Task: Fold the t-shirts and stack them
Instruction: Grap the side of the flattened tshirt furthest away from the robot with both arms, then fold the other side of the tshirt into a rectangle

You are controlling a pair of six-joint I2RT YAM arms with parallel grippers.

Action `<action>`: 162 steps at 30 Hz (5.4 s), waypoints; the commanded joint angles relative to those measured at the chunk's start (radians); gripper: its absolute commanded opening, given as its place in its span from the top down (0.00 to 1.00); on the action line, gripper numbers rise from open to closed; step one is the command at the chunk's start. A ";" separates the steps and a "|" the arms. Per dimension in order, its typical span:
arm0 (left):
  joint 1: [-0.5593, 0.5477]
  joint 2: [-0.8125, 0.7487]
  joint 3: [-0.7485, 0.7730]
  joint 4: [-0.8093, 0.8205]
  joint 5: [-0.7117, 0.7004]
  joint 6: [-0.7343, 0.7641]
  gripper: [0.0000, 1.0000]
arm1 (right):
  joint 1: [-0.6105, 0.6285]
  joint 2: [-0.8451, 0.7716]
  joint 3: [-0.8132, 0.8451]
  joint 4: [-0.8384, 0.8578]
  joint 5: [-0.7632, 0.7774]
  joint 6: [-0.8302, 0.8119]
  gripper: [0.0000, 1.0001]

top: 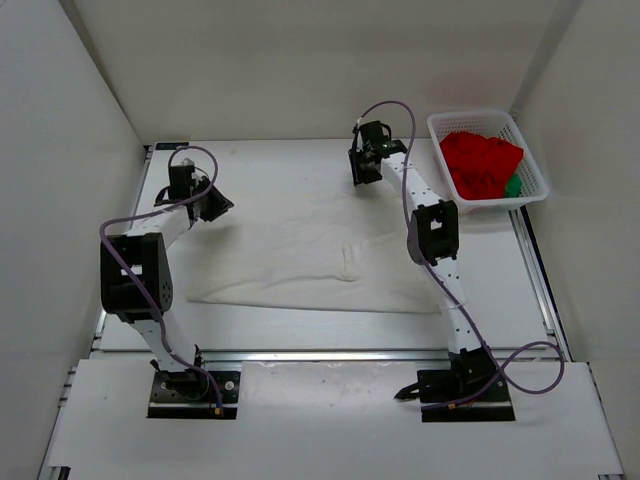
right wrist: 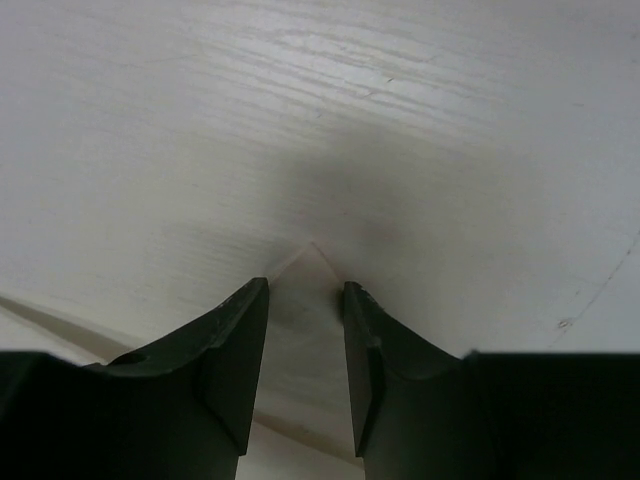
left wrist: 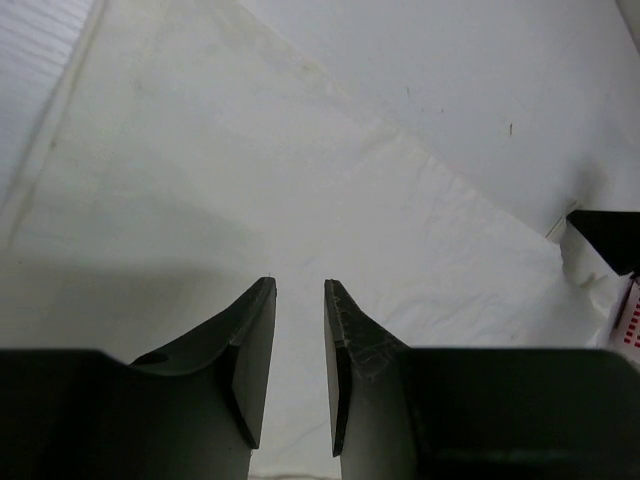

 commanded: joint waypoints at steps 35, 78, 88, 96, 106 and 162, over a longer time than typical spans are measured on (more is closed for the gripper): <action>0.048 0.573 0.805 -0.413 -0.257 0.231 0.46 | -0.075 -0.391 -0.076 -0.153 -0.054 -0.024 0.99; 0.183 0.076 0.245 -0.159 -0.046 0.102 1.00 | -0.187 -1.159 -1.265 0.143 -0.005 0.064 1.00; 0.199 -0.151 0.003 -0.096 -0.001 0.080 1.00 | -0.181 -1.462 -1.606 0.224 0.028 0.130 1.00; 0.217 -0.196 -0.112 -0.126 -0.021 0.102 1.00 | -0.126 -1.609 -1.897 0.277 0.069 0.262 0.96; 0.297 -0.231 -0.189 -0.096 0.074 0.024 0.49 | -0.148 -1.805 -2.077 0.320 0.046 0.389 0.78; 0.027 -0.225 -0.427 0.243 0.171 -0.127 0.62 | 0.078 -1.104 -1.712 0.610 0.031 0.211 0.73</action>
